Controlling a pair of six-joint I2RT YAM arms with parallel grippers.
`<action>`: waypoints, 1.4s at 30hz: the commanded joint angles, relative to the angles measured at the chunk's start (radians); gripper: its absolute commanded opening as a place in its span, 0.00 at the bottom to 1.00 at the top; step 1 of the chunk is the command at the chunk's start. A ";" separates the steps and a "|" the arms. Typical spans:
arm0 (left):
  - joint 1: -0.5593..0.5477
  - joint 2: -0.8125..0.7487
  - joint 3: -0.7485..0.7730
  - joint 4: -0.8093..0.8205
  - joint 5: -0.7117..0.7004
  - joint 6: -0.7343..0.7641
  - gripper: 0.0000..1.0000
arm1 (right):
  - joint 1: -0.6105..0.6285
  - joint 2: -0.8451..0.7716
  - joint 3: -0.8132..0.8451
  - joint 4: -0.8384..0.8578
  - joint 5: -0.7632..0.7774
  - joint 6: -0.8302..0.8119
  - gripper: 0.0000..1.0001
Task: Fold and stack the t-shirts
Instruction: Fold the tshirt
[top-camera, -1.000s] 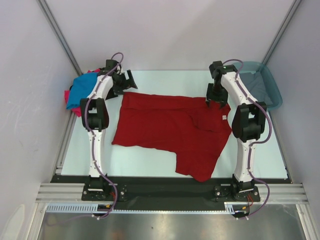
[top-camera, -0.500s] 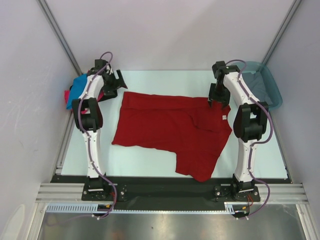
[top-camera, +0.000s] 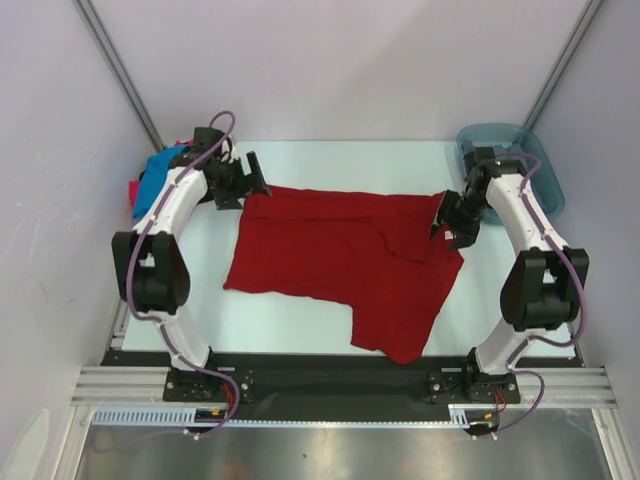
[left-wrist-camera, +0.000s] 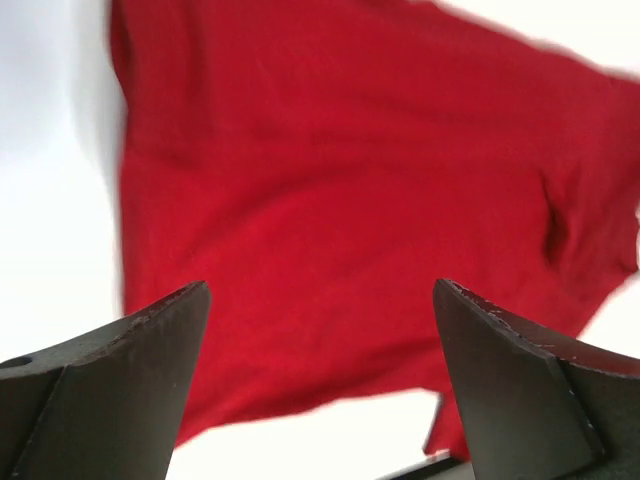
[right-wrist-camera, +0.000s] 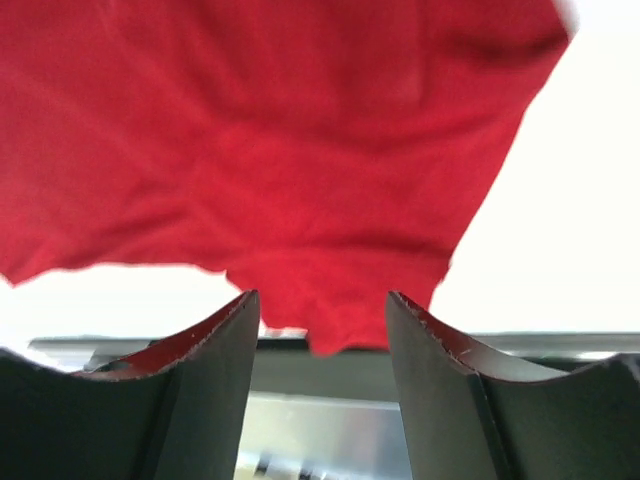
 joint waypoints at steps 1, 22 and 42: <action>0.006 -0.142 -0.134 0.010 0.058 -0.021 1.00 | -0.001 -0.105 -0.128 0.000 -0.150 0.060 0.59; -0.031 -0.662 -0.615 -0.069 -0.164 -0.097 1.00 | 0.113 -0.665 -0.711 -0.049 -0.073 0.229 0.57; -0.031 -0.670 -0.638 -0.059 -0.118 -0.055 1.00 | 0.223 -0.818 -1.018 0.270 -0.032 0.321 0.56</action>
